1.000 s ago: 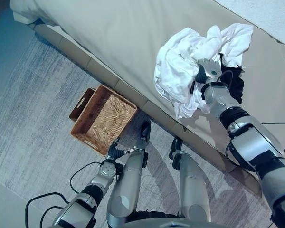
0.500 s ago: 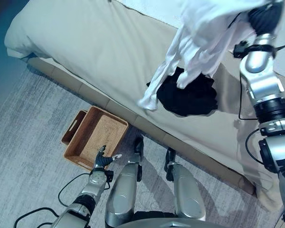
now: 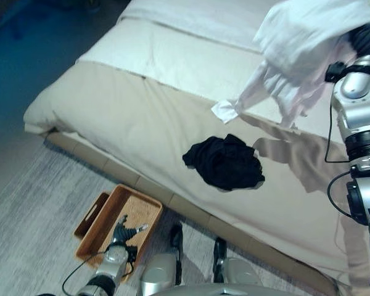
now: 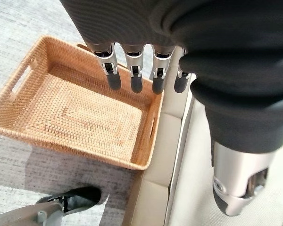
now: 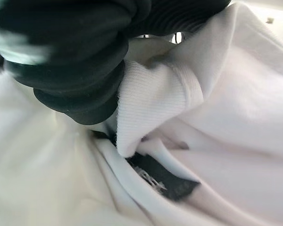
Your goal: Pick up clothes into the bucket
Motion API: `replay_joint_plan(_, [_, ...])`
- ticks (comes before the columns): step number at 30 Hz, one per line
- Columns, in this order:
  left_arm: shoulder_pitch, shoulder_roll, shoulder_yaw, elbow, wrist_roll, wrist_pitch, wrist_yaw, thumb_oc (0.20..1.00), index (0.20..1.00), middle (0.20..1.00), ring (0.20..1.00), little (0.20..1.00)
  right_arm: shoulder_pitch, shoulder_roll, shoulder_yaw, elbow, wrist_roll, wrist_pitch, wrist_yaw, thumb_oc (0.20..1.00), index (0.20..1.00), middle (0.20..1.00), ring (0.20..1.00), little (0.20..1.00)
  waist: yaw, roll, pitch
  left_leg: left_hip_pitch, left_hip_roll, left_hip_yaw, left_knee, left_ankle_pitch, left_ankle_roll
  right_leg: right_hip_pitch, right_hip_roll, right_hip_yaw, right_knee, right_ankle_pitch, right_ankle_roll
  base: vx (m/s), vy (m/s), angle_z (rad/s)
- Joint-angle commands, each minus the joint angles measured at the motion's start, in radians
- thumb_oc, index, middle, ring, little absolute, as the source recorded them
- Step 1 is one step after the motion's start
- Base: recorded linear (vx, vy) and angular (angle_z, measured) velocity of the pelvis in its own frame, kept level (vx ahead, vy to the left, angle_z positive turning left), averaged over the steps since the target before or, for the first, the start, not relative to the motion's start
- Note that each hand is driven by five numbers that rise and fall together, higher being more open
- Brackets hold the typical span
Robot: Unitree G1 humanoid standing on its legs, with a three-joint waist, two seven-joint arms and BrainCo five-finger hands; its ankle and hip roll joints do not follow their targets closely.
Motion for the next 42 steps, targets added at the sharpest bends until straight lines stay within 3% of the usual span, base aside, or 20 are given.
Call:
replay_joint_plan(1, [0.037, -0.002, 0.010, 0.049, 0.025, 0.003, -0.020, 1.000, 1.000, 1.000, 1.000, 1.000, -0.111, -0.068, 0.088, 0.019, -0.055, -0.016, 0.076, 0.200, 0.200, 0.200, 0.200, 0.200, 0.005, -0.053, -0.085, -0.016, 0.000, 0.005, 0.037, -0.062, -0.019, -0.062, -0.034, 0.023, -0.008, 0.088, 0.046, 0.06, -0.013, -0.29])
replay_joint_plan(2, [0.046, -0.006, 0.014, 0.059, 0.023, 0.005, -0.020, 1.000, 1.000, 1.000, 1.000, 1.000, -0.120, -0.062, 0.104, 0.039, -0.052, -0.015, 0.087, 0.200, 0.200, 0.200, 0.200, 0.200, 0.009, -0.054, -0.089, -0.008, 0.001, 0.009, 0.036, -0.062, -0.019, -0.056, -0.033, 0.027, -0.007, 0.089, 0.046, 0.06, -0.002, -0.21])
replay_joint_plan(3, [0.050, -0.011, 0.014, 0.077, 0.025, 0.007, -0.025, 1.000, 1.000, 1.000, 1.000, 1.000, -0.127, -0.062, 0.123, 0.059, -0.056, -0.012, 0.111, 0.379, 0.379, 0.379, 0.379, 0.379, 0.009, -0.056, -0.093, 0.001, 0.003, 0.012, 0.034, -0.063, -0.019, -0.048, -0.033, 0.029, -0.005, 0.087, 0.045, 0.08, 0.004, -0.22])
replay_joint_plan(4, [0.054, -0.018, 0.010, 0.096, 0.030, 0.011, -0.028, 1.000, 1.000, 1.000, 1.000, 1.000, -0.130, -0.054, 0.130, 0.089, -0.051, -0.007, 0.121, 1.000, 1.000, 1.000, 1.000, 1.000, 0.010, -0.057, -0.099, 0.011, 0.003, 0.015, 0.033, -0.066, -0.019, -0.037, -0.031, 0.029, -0.006, 0.085, 0.044, 0.08, 0.001, -0.18])
replay_joint_plan(7, [0.059, -0.034, 0.002, 0.129, 0.036, 0.019, -0.034, 1.000, 1.000, 1.000, 1.000, 1.000, -0.146, -0.022, 0.142, 0.141, -0.048, -0.005, 0.139, 1.000, 1.000, 1.000, 1.000, 1.000, 0.011, -0.059, -0.109, 0.027, 0.004, 0.019, 0.034, -0.074, -0.019, -0.019, -0.031, 0.030, -0.011, 0.083, 0.044, 0.06, 0.008, -0.13])
replay_joint_plan(8, [0.063, -0.036, 0.001, 0.132, 0.037, 0.019, -0.039, 1.000, 1.000, 1.000, 1.000, 1.000, -0.158, -0.020, 0.169, 0.160, -0.065, -0.004, 0.166, 0.498, 0.498, 0.498, 0.498, 0.498, 0.011, -0.060, -0.112, 0.029, 0.005, 0.020, 0.036, -0.077, -0.020, -0.017, -0.030, 0.030, -0.015, 0.082, 0.045, 0.03, 0.006, -0.08])
replay_joint_plan(9, [0.064, -0.039, 0.002, 0.135, 0.035, 0.020, -0.040, 1.000, 1.000, 1.000, 1.000, 1.000, -0.169, -0.019, 0.176, 0.179, -0.069, 0.002, 0.170, 0.200, 0.200, 0.200, 0.200, 0.200, 0.012, -0.061, -0.116, 0.030, 0.005, 0.020, 0.036, -0.079, -0.020, -0.016, -0.030, 0.031, -0.018, 0.083, 0.045, 0.03, 0.000, -0.10])
replay_joint_plan(22, [0.058, -0.041, 0.006, 0.189, 0.039, 0.033, -0.054, 1.000, 1.000, 1.000, 1.000, 1.000, -0.265, 0.003, 0.259, 0.286, -0.004, 0.009, 0.269, 0.200, 0.200, 0.200, 0.200, 0.200, 0.018, -0.076, -0.133, 0.047, 0.009, 0.020, 0.042, -0.087, -0.025, 0.007, -0.029, 0.017, -0.019, 0.075, 0.044, 0.01, 0.001, -0.03])
replay_joint_plan(29, [0.054, -0.049, -0.003, 0.194, 0.038, 0.040, -0.060, 1.000, 1.000, 1.000, 1.000, 1.000, -0.270, 0.008, 0.265, 0.287, -0.020, 0.010, 0.264, 0.200, 0.200, 0.200, 0.200, 0.200, 0.018, -0.082, -0.137, 0.055, 0.007, 0.008, 0.043, -0.092, -0.023, 0.019, -0.029, 0.010, -0.014, 0.067, 0.043, 0.00, 0.000, 0.00])
replay_joint_plan(30, [0.053, -0.050, -0.005, 0.192, 0.040, 0.040, -0.060, 1.000, 1.000, 1.000, 1.000, 1.000, -0.256, 0.014, 0.269, 0.285, -0.048, 0.011, 0.262, 1.000, 1.000, 1.000, 1.000, 1.000, 0.018, -0.081, -0.133, 0.050, 0.005, 0.004, 0.045, -0.092, -0.022, 0.016, -0.029, 0.009, -0.009, 0.065, 0.042, -0.01, 0.006, 0.04])
replay_joint_plan(34, [0.046, -0.046, -0.009, 0.185, 0.046, 0.040, -0.063, 1.000, 1.000, 1.000, 1.000, 1.000, -0.228, 0.024, 0.298, 0.292, -0.122, 0.024, 0.277, 1.000, 1.000, 1.000, 1.000, 1.000, 0.020, -0.078, -0.111, 0.031, 0.005, -0.006, 0.049, -0.086, -0.021, -0.006, -0.030, 0.009, 0.003, 0.065, 0.040, -0.07, -0.003, 0.04])
replay_joint_plan(40, [-0.019, -0.027, -0.031, 0.164, 0.027, 0.035, -0.045, 1.000, 1.000, 1.000, 1.000, 1.000, -0.186, 0.081, 0.364, 0.448, -0.373, 0.094, 0.243, 1.000, 1.000, 1.000, 1.000, 1.000, 0.048, -0.058, -0.005, -0.088, -0.005, -0.042, 0.085, -0.054, -0.016, -0.118, -0.039, -0.008, 0.051, 0.080, 0.030, -0.16, -0.006, 0.10])
replay_joint_plan(42, [-0.023, -0.027, -0.036, 0.163, 0.028, 0.036, -0.041, 1.000, 1.000, 1.000, 1.000, 1.000, -0.178, 0.087, 0.359, 0.468, -0.391, 0.102, 0.237, 1.000, 1.000, 1.000, 1.000, 1.000, 0.051, -0.055, 0.001, -0.100, -0.007, -0.049, 0.089, -0.050, -0.016, -0.128, -0.039, -0.012, 0.054, 0.081, 0.028, -0.07, -0.014, 0.20])
